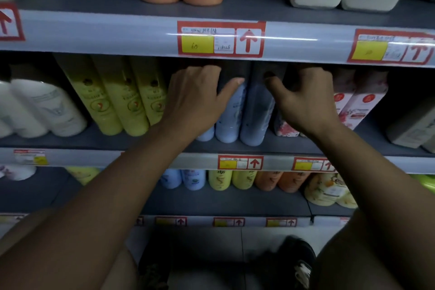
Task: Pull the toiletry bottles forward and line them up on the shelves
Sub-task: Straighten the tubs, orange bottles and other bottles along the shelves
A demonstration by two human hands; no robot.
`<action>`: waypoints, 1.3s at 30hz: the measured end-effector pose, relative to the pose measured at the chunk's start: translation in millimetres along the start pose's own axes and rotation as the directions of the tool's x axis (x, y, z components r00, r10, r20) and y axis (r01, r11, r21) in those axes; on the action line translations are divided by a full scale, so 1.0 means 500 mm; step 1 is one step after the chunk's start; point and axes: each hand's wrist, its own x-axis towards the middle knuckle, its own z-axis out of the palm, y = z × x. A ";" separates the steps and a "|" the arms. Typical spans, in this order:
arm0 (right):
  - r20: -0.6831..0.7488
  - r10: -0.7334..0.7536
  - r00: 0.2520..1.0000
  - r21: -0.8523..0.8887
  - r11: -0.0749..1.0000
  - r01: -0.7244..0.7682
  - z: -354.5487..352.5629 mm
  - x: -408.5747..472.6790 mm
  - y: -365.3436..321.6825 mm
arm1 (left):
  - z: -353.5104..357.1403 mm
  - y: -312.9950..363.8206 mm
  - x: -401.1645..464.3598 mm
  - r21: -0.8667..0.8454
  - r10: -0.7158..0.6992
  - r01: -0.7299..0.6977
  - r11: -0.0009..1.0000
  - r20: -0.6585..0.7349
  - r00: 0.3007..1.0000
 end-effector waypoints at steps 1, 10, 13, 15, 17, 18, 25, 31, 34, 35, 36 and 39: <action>-0.006 0.001 1.000 0.014 1.000 -0.001 -0.001 0.001 0.002 | 0.006 0.002 0.005 -0.012 -0.013 0.013 1.000 -0.004 1.000; -0.012 0.023 1.000 0.038 0.999 -0.023 -0.001 0.003 0.008 | 0.006 0.027 0.020 -0.114 -0.151 0.151 0.982 0.007 0.989; -0.045 0.057 0.997 0.044 0.998 -0.055 0.007 0.006 0.011 | 0.004 0.030 0.020 -0.086 -0.133 0.132 0.987 -0.005 0.991; -0.049 0.062 0.997 0.049 0.997 -0.060 0.010 0.008 0.009 | 0.004 0.036 0.019 -0.080 -0.116 0.115 0.990 -0.011 0.993; -0.041 0.062 0.997 0.060 0.996 -0.059 0.011 0.008 0.009 | 0.003 0.041 0.019 -0.084 -0.114 0.112 0.990 -0.020 0.993; -0.037 0.061 0.997 0.065 0.996 -0.059 0.011 0.008 0.009 | 0.004 0.041 0.020 -0.085 -0.121 0.119 0.989 -0.022 0.992; 0.000 0.072 0.997 0.068 0.995 -0.072 0.007 0.009 0.013 | 0.002 0.036 0.026 -0.121 -0.160 0.163 0.979 0.036 0.986; 0.018 0.062 0.998 0.063 0.996 -0.063 0.002 0.008 0.016 | 0.002 0.025 0.025 -0.098 -0.149 0.153 0.983 0.051 0.988; 0.021 0.044 0.999 0.044 0.998 -0.045 0.002 0.006 0.015 | 0.001 0.025 0.022 -0.093 -0.140 0.144 0.985 0.050 0.989; 0.017 0.034 0.999 0.041 0.999 -0.035 0.004 0.006 0.014 | 0.001 0.024 0.021 -0.100 -0.130 0.135 0.986 0.050 0.990; 0.011 0.025 1.000 0.039 0.999 -0.025 0.005 0.005 0.014 | 0.001 0.023 0.021 -0.105 -0.122 0.127 0.986 0.048 0.991; 0.009 0.025 1.000 0.027 0.999 -0.026 0.008 0.005 0.016 | 0.000 0.026 0.018 -0.100 -0.116 0.119 0.988 0.036 0.993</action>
